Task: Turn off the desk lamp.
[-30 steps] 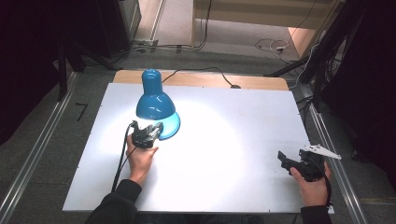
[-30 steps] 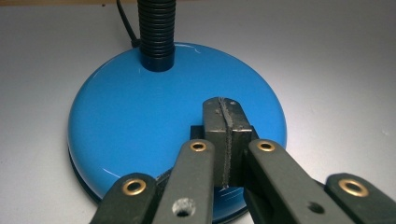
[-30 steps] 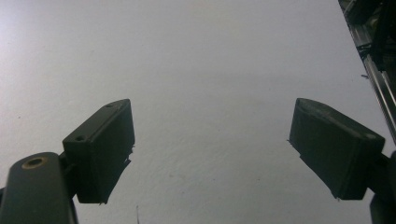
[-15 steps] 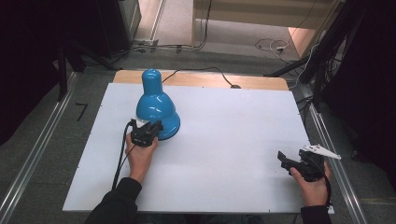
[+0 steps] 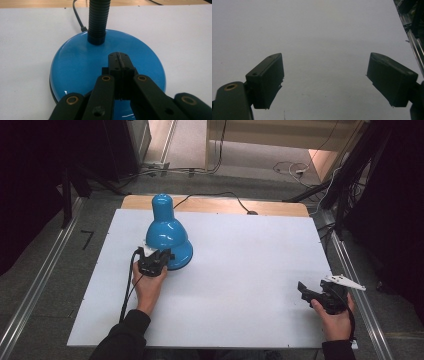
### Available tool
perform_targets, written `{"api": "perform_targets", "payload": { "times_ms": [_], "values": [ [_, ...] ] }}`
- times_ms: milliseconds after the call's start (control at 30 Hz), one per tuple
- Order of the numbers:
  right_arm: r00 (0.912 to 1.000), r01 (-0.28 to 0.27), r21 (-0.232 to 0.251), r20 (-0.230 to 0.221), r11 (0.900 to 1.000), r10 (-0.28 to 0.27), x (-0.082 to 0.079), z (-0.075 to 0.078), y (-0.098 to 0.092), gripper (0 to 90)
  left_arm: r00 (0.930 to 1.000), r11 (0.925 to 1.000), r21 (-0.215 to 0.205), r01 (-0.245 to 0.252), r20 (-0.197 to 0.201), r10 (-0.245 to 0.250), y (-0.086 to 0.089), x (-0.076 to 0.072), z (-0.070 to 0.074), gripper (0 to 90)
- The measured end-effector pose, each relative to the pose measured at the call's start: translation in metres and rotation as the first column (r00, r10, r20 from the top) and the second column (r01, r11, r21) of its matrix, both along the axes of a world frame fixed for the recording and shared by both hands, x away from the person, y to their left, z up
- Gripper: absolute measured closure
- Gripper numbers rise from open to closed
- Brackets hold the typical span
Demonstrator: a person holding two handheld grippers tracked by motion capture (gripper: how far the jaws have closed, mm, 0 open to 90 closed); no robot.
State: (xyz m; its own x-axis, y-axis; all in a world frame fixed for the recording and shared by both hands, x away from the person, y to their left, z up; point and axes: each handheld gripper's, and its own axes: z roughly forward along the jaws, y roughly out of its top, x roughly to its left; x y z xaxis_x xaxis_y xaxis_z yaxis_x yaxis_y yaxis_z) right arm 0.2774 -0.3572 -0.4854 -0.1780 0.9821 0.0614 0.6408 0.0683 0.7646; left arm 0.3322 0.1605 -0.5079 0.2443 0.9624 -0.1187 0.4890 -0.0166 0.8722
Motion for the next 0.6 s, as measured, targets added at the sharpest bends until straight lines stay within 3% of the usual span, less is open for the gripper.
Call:
{"api": "perform_targets", "payload": {
  "times_ms": [600],
  "values": [
    [1.0000,0.004,0.004,0.001,1.000,-0.004,0.000,0.000,-0.001,12.7,0.9988,0.9984,-0.030,-0.048,0.007,0.049,0.014,-0.001,0.000,90.0]
  ]
}}
